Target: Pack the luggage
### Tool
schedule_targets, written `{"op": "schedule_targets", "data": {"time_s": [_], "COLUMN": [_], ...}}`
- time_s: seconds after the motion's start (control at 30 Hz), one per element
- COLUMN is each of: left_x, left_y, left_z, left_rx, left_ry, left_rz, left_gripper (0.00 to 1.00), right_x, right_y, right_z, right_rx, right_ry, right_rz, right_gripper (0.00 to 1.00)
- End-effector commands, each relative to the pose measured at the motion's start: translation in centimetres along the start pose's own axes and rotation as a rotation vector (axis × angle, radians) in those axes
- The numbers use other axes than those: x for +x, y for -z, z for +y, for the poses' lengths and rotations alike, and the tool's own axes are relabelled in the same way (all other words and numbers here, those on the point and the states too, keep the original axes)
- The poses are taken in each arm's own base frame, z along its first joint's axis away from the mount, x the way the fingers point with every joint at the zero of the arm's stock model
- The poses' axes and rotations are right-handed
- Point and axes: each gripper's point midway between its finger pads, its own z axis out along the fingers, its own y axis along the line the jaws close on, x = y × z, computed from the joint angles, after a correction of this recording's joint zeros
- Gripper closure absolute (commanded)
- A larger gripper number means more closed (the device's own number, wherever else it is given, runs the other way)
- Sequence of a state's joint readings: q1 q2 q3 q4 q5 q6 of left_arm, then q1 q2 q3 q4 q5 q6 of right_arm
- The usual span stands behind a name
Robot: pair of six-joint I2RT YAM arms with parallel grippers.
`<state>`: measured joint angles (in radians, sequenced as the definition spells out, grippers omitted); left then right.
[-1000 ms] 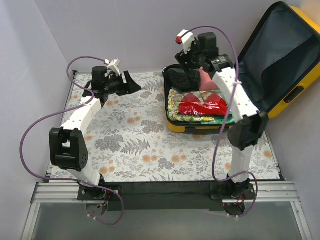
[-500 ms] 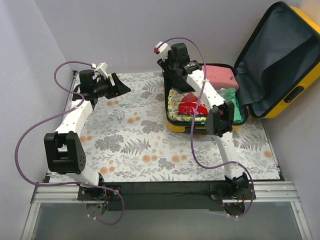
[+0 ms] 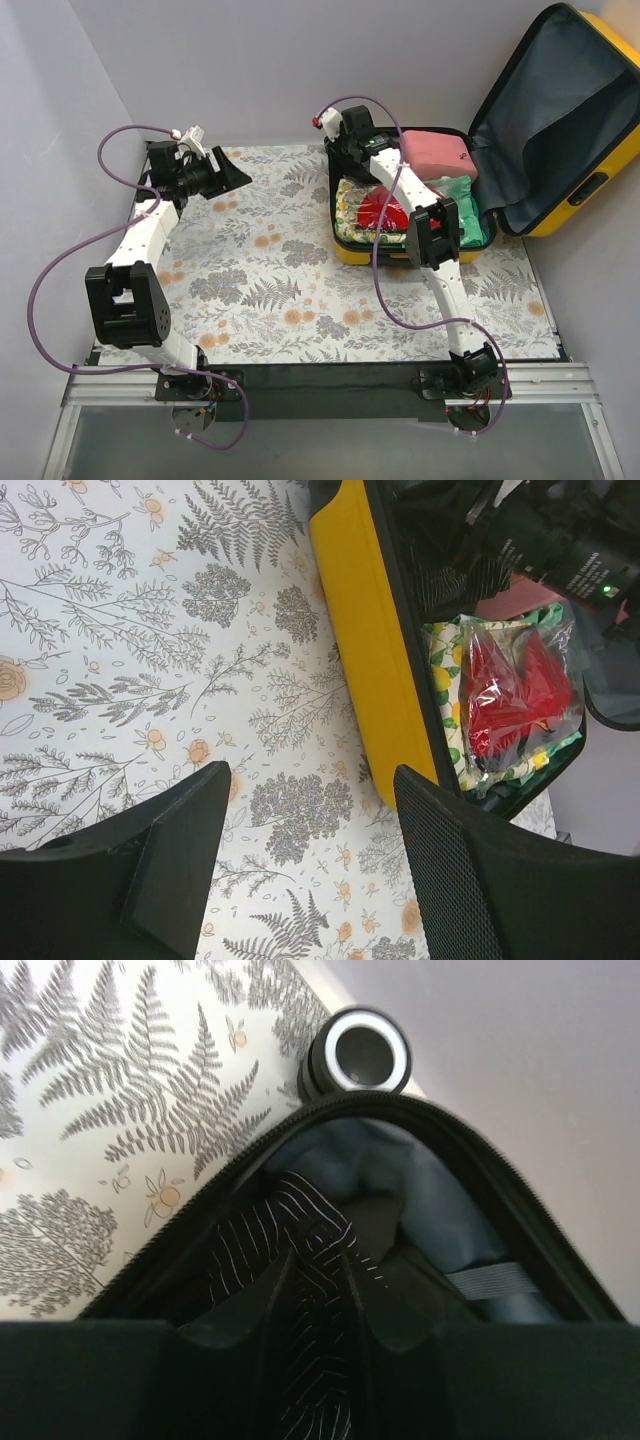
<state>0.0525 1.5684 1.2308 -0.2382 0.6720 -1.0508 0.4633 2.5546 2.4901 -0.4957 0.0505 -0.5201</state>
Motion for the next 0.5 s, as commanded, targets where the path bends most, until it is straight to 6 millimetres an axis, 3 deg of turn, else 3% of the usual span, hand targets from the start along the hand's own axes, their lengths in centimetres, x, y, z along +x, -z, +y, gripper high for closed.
{"op": "schedule_targets", "data": {"time_s": [0.0,0.1,0.17,0.23,0.27,0.37,0.4,0.43,0.47], "left_x": [0.0,-0.2,-0.4,-0.6,-0.8,-1.1,-1.3,-1.5,-1.6], "left_y": [0.5,0.6,0.8,1.0,1.1,1.5,1.7,1.8,2.0], "left_z": [0.1,0.4,0.3,0.0,-0.3,-1.0,-1.4,-1.7,-2.0], "left_rx": [0.004,-0.001,0.002,0.009,0.015,0.036,0.044,0.049,0.057], "left_ry": [0.000,0.006,0.007,0.007,0.005,0.010,0.009,0.007,0.006], "left_rz": [0.011,0.012,0.010,0.007,0.003,0.001,-0.005,-0.009,-0.011], "left_gripper": [0.35,0.35,0.35,0.35,0.35,0.35,0.35,0.35,0.35], "right_x": [2.9,2.6,1.3,-1.7,-4.0,-6.4,-8.4,-9.1,-10.2], "right_y": [-1.4,-1.2,-0.3,2.1,4.4,8.2,11.7,13.3,16.5], "right_z": [0.0,0.0,-0.6,-2.2,-3.5,-5.9,-7.8,-8.6,-9.6], "right_rx": [0.004,-0.001,0.012,0.047,0.078,0.154,0.221,0.250,0.293], "right_ry": [0.024,0.017,0.012,0.009,0.013,0.063,0.097,0.126,0.143], "right_rz": [0.063,0.058,0.030,-0.029,-0.076,-0.115,-0.147,-0.153,-0.174], "right_gripper": [0.70,0.70,0.67,0.65,0.61,0.54,0.51,0.47,0.35]}}
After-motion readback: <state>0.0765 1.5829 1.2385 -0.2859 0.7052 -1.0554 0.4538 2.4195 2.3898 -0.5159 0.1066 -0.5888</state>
